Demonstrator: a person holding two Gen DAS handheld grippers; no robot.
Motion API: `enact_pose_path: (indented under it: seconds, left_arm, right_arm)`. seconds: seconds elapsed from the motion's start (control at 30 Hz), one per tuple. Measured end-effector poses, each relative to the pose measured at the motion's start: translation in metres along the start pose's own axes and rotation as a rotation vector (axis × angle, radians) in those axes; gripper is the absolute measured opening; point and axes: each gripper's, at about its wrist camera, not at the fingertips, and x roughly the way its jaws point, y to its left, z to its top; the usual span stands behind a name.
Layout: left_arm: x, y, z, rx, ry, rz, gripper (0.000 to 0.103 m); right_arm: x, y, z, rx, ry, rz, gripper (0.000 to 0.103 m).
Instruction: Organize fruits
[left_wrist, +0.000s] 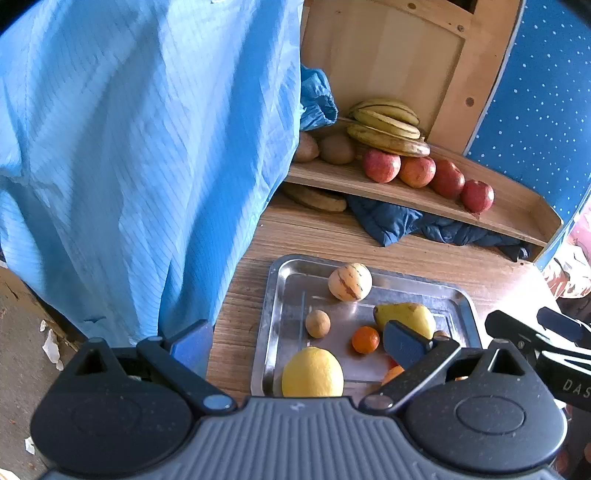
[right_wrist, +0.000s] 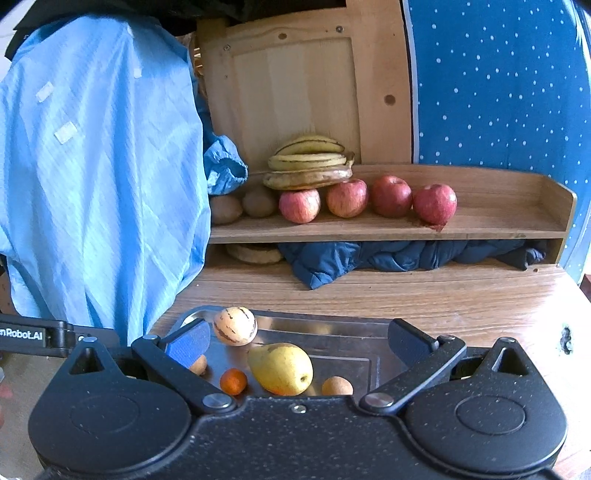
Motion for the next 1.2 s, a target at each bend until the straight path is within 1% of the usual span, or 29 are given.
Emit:
enact_pose_path:
  seconds: [0.13, 0.23, 0.47, 0.67, 0.77, 0.93, 1.13, 1.2]
  left_arm:
    - [-0.001, -0.002, -0.002, 0.012, 0.001, 0.007, 0.101]
    - [-0.002, -0.004, -0.003, 0.009, -0.014, 0.015, 0.101]
    - [-0.005, -0.015, -0.005, -0.023, -0.022, 0.058, 0.101]
    - [-0.013, -0.041, -0.009, -0.031, -0.038, 0.064, 0.101]
    - [-0.016, -0.049, -0.013, -0.043, -0.038, 0.076, 0.101]
    - [-0.026, -0.058, -0.021, -0.056, -0.050, 0.107, 0.101]
    - [-0.037, -0.067, -0.036, -0.071, -0.059, 0.127, 0.101]
    - [-0.039, -0.069, -0.043, -0.075, -0.044, 0.130, 0.101]
  right_arm:
    - [-0.007, -0.002, -0.004, 0.007, 0.002, 0.000, 0.102]
    - [-0.011, -0.006, -0.003, 0.014, -0.015, -0.011, 0.102]
    - [-0.019, -0.024, -0.003, 0.022, -0.046, -0.015, 0.102]
    - [-0.032, -0.045, -0.001, 0.011, -0.049, 0.009, 0.102]
    - [-0.041, -0.054, 0.004, 0.006, -0.073, 0.015, 0.102]
    - [-0.045, -0.066, 0.003, -0.004, -0.067, 0.050, 0.102]
    - [-0.053, -0.073, 0.001, -0.015, -0.066, 0.094, 0.102]
    - [-0.057, -0.073, -0.004, -0.023, -0.058, 0.113, 0.102]
